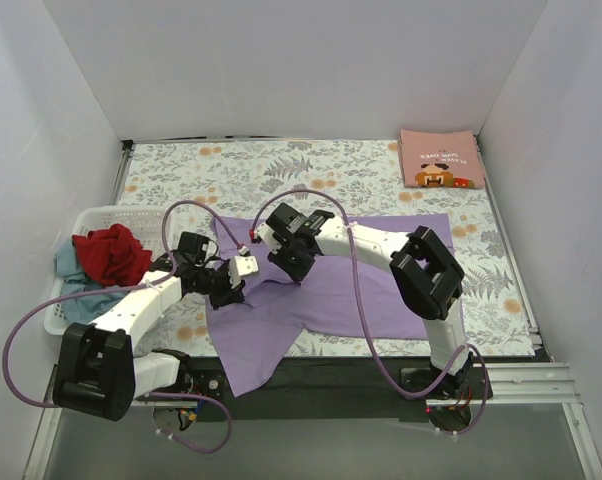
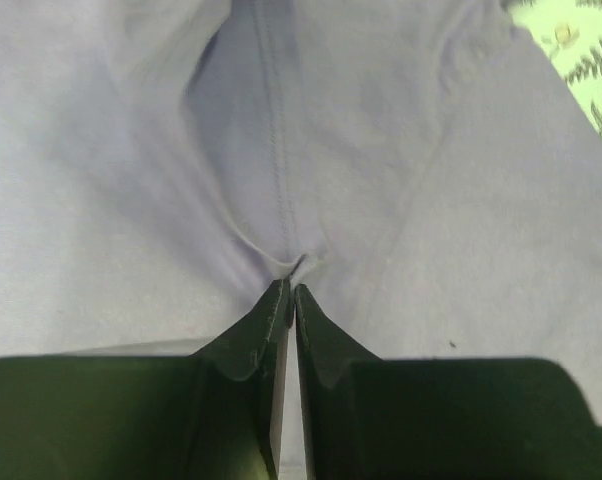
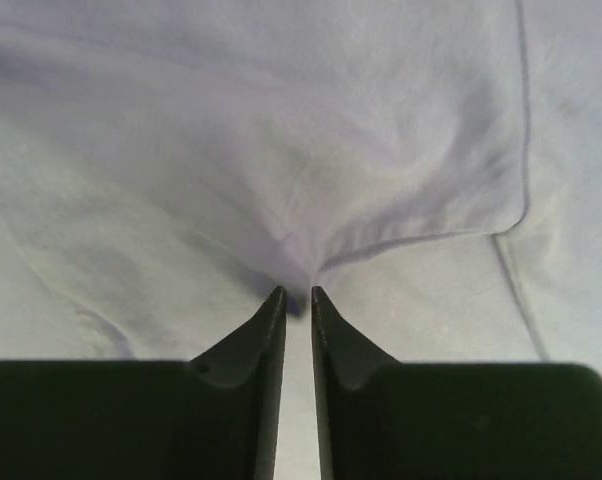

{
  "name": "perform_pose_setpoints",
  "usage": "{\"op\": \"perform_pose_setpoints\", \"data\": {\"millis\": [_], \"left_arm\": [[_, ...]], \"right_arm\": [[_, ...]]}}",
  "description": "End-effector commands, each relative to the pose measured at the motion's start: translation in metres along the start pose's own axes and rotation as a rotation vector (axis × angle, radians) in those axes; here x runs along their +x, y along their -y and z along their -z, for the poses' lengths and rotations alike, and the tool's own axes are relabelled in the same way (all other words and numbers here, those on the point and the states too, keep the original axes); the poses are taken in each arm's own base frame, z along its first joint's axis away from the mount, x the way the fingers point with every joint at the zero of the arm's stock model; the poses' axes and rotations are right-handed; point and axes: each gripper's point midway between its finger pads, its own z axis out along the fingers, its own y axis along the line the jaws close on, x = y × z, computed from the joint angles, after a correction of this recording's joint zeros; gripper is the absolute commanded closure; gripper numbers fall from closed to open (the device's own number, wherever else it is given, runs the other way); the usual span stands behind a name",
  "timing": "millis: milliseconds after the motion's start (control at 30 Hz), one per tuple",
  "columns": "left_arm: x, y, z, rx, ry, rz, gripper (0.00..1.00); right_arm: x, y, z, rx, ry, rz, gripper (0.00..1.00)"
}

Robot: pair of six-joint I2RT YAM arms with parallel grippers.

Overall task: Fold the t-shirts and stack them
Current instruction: Fold the tshirt

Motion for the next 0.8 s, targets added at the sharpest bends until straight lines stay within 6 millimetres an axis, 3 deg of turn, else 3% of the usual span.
{"op": "perform_pose_setpoints", "data": {"millis": [0,100,167,233,333,400,433,467,533,567,600,667,700,733,767], "left_arm": [[0.015,0.010,0.005,0.053,-0.066,-0.070,0.93],[0.020,0.017,0.009,0.082,-0.091,-0.089,0.87],[0.020,0.022,0.013,0.093,-0.095,-0.123,0.82],[0.014,0.024,0.016,0.091,-0.080,-0.123,0.75],[-0.012,0.016,0.022,0.062,-0.013,-0.107,0.72],[-0.036,-0.003,0.025,-0.003,0.034,0.059,0.73],[-0.049,-0.020,0.027,-0.045,0.066,0.094,0.74],[-0.054,-0.035,0.028,-0.115,0.059,0.236,0.75],[-0.078,-0.080,0.029,-0.215,0.077,0.340,0.76],[-0.082,-0.093,0.030,-0.250,0.061,0.385,0.76],[-0.091,-0.122,0.029,-0.305,0.042,0.454,0.77],[-0.092,-0.141,0.027,-0.336,0.001,0.527,0.77],[-0.084,-0.150,0.020,-0.340,-0.031,0.577,0.77],[-0.092,-0.159,0.023,-0.348,-0.024,0.587,0.77],[-0.089,-0.161,0.021,-0.346,-0.032,0.600,0.77]], "right_arm": [[0.003,-0.001,0.012,-0.004,0.007,0.011,0.72],[0.011,-0.010,0.012,-0.054,-0.007,0.010,0.59],[0.016,-0.015,0.015,-0.079,-0.009,0.009,0.41],[0.018,-0.018,0.024,-0.093,0.009,0.019,0.33],[0.012,-0.016,0.045,-0.132,0.070,0.007,0.33],[0.008,0.001,0.062,-0.146,0.121,-0.031,0.32],[0.007,0.011,0.068,-0.139,0.139,-0.043,0.33],[0.011,0.035,0.075,-0.130,0.163,-0.091,0.32],[0.016,0.063,0.090,-0.098,0.198,-0.126,0.33],[0.027,0.090,0.096,-0.070,0.208,-0.182,0.33],[0.034,0.104,0.105,-0.042,0.215,-0.196,0.33],[0.059,0.144,0.118,0.039,0.212,-0.259,0.33],[0.072,0.153,0.123,0.059,0.204,-0.283,0.32],[0.082,0.164,0.126,0.082,0.199,-0.303,0.33],[0.100,0.185,0.134,0.123,0.196,-0.339,0.33]]}}
